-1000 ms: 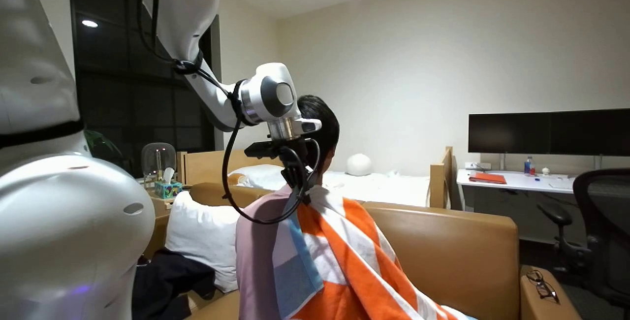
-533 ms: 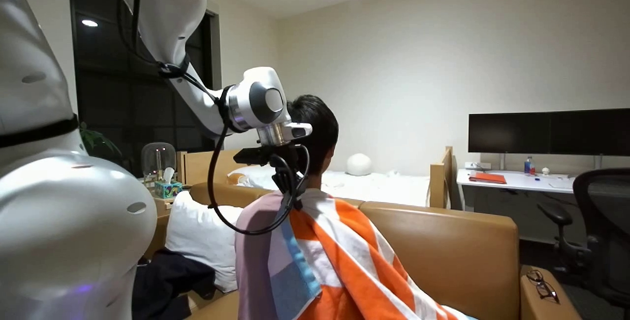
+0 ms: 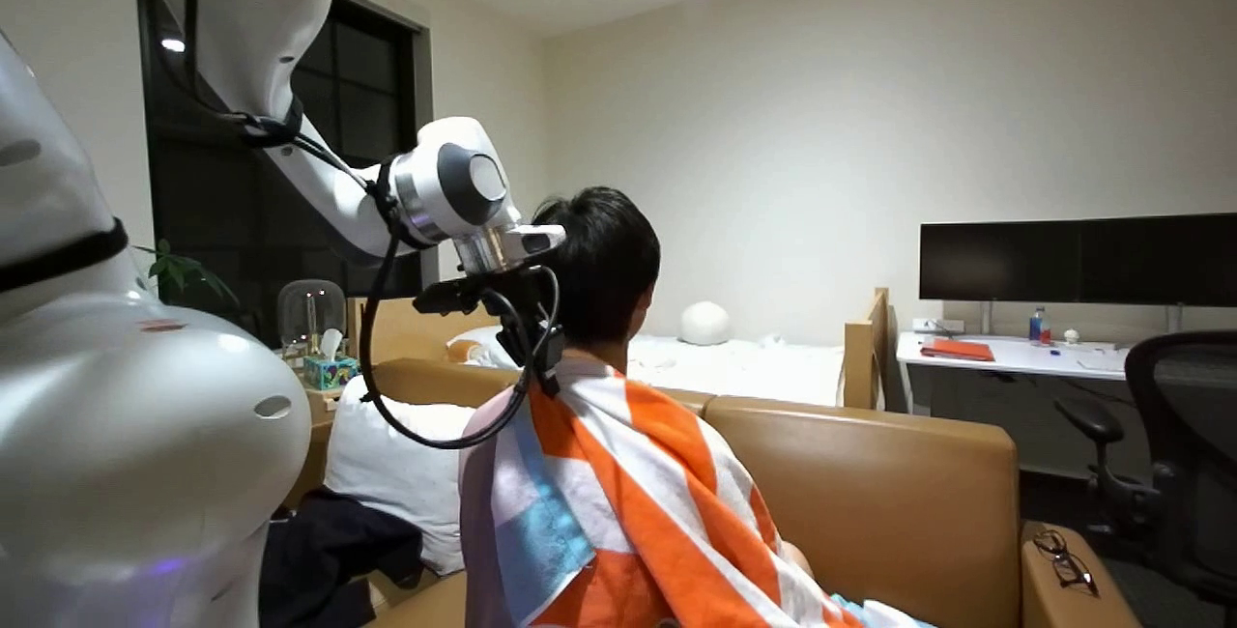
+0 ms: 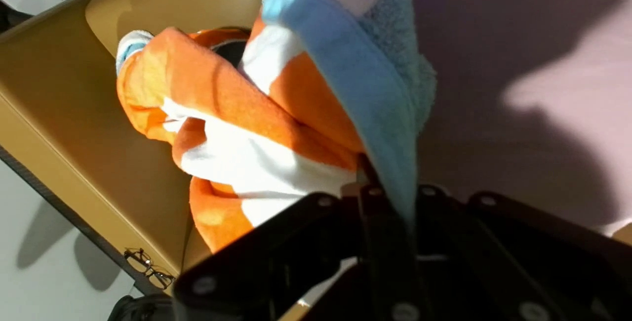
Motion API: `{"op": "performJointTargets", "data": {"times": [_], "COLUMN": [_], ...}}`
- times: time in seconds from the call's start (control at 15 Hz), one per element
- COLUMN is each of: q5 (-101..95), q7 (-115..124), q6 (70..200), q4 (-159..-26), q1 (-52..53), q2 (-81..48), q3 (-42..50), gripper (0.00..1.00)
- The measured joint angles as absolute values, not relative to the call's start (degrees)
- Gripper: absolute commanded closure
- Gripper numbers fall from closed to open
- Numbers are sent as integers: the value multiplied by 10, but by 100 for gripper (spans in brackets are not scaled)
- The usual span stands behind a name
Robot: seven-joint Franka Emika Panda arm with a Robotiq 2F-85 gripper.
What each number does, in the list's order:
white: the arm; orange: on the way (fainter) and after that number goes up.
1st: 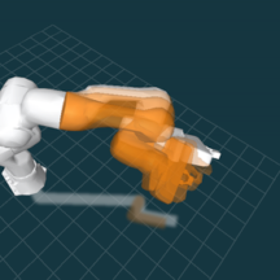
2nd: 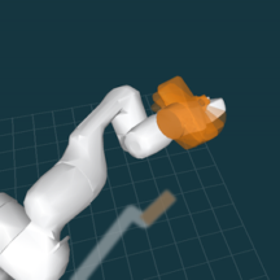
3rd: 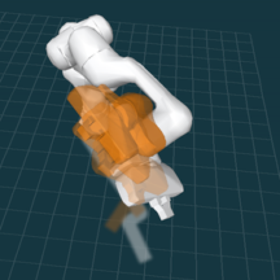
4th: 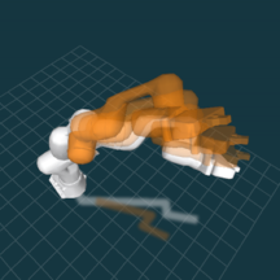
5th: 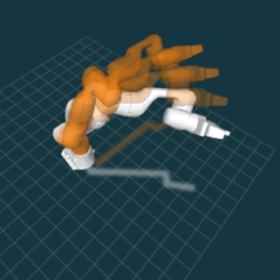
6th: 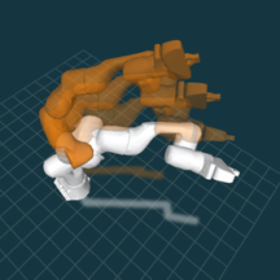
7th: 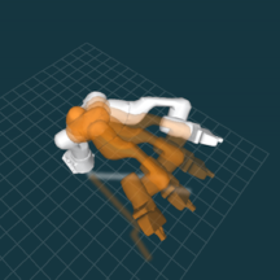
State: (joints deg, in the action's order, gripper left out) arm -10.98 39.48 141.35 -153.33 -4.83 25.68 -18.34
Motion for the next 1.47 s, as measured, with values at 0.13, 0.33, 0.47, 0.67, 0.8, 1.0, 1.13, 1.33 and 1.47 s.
{"op": "performJointTargets", "data": {"times": [0.13,0.33,0.47,0.67,0.8,1.0,1.13,1.33,1.47], "q5": [-110,-112,-114,-128,-137,-145,-143,-143,-143], "q7": [413,431,433,433,433,433,433,433,433], "q6": [1390,1347,1304,1239,1212,1204,1204,1204,1203], "q4": [-1530,-1513,-1490,-1443,-1409,-1362,-1336,-1316,-1313], "q1": [-39,-23,-10,5,9,10,14,20,20], "q2": [270,280,287,293,283,238,203,172,169], "q3": [-204,-229,-236,-243,-248,-254,-252,-247,-246], "gripper": [98,98,98,98,98,98,93,93,93]}}
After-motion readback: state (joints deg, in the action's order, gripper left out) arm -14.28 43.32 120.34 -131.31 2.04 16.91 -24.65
